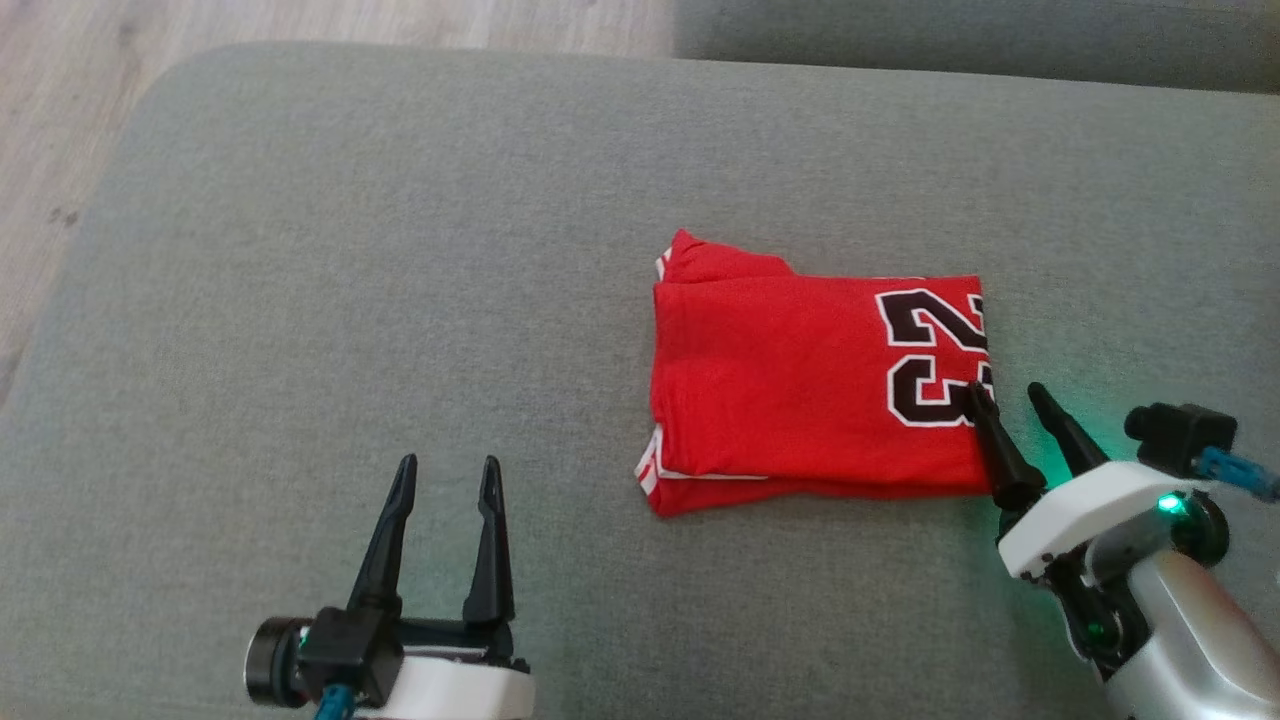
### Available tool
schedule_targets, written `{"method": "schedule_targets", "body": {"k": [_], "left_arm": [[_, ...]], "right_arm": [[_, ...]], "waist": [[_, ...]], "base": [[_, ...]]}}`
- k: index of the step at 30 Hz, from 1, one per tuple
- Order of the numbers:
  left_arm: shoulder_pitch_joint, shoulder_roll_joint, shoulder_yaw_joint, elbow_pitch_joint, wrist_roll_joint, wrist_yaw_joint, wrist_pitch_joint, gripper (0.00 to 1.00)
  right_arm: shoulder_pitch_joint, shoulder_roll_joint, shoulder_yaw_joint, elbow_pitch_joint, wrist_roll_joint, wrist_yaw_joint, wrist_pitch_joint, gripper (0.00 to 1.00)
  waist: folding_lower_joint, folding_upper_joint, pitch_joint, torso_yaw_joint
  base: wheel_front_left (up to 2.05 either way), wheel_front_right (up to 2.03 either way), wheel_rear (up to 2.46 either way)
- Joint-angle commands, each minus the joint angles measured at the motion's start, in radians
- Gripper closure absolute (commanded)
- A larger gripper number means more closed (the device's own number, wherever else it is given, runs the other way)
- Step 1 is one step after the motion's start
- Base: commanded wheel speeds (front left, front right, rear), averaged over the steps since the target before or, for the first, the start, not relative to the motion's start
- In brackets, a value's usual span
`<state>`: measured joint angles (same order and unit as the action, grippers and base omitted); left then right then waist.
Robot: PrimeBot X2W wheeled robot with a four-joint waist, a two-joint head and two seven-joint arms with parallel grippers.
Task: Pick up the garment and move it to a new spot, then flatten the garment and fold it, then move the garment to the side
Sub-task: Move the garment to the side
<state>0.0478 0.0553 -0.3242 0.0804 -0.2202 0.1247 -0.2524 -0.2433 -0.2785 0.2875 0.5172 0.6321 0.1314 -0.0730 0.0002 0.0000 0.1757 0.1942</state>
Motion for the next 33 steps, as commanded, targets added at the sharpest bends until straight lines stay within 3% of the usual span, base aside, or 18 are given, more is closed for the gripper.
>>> {"method": "schedule_targets", "body": {"k": [1, 2, 3, 4, 5, 6, 12, 19, 27, 33], "left_arm": [[-0.04, -0.005, 0.019, -0.025, 0.001, 0.012, -0.009, 0.0], [-0.042, -0.005, 0.016, -0.022, 0.0, 0.013, -0.009, 0.0], [-0.043, -0.005, 0.014, -0.021, 0.0, 0.013, -0.009, 0.0], [-0.044, -0.005, 0.012, -0.019, -0.001, 0.015, -0.009, 0.0], [-0.044, -0.005, 0.01, -0.018, -0.002, 0.017, -0.009, 0.0], [-0.044, -0.005, 0.008, -0.016, -0.001, 0.019, -0.009, 0.0], [-0.053, -0.005, 0.012, -0.04, 0.013, 0.034, -0.009, 0.0], [-0.076, -0.005, 0.025, -0.099, 0.027, 0.05, -0.009, 0.0], [-0.128, -0.005, 0.047, -0.126, -0.011, 0.031, -0.009, 0.0], [-0.181, -0.005, 0.054, -0.131, -0.016, 0.02, -0.009, 0.0]], "right_arm": [[-0.04, -0.018, 0.03, 0.0, 0.033, -0.001, 0.023, 0.0], [-0.048, -0.015, 0.036, 0.013, 0.05, -0.001, 0.035, 0.04], [-0.056, -0.013, 0.045, 0.021, 0.067, -0.001, 0.044, 0.37], [-0.063, -0.009, 0.054, 0.026, 0.087, -0.001, 0.049, 0.63], [-0.07, -0.007, 0.06, 0.028, 0.106, -0.001, 0.05, 0.76], [-0.074, -0.009, 0.068, 0.029, 0.121, -0.001, 0.049, 1.0], [-0.102, -0.063, 0.098, 0.01, 0.147, -0.001, 0.004, 1.0], [-0.13, -0.177, 0.08, -0.04, 0.125, -0.001, -0.018, 1.0], [-0.173, -0.357, -0.038, -0.117, 0.087, -0.001, 0.001, 1.0], [-0.165, -0.49, -0.176, -0.164, 0.067, -0.001, 0.034, 1.0]], "waist": [[-0.0002, 0.0, 0.01, 0.016], [-0.0002, 0.0, 0.012, 0.02], [-0.0002, 0.0, 0.013, 0.023], [-0.0002, 0.0, 0.014, 0.026], [-0.0002, 0.0, 0.015, 0.028], [-0.0002, 0.0, 0.016, 0.03], [-0.0002, 0.0, 0.034, 0.005], [-0.0002, 0.0, 0.085, -0.065], [-0.0002, 0.0, 0.18, -0.162], [-0.0002, 0.0, 0.242, -0.194]], "base": [[0.0, 0.0, 0.0], [0.0, 0.0, 0.0], [0.0, 0.0, 0.0], [0.0, 0.0, 0.0], [0.0, 0.0, 0.0], [0.0, 0.0, 0.0], [0.0, 0.0, 0.0], [0.0, 0.0, 0.0], [0.0, 0.0, 0.0], [0.0, 0.0, 0.0]]}}
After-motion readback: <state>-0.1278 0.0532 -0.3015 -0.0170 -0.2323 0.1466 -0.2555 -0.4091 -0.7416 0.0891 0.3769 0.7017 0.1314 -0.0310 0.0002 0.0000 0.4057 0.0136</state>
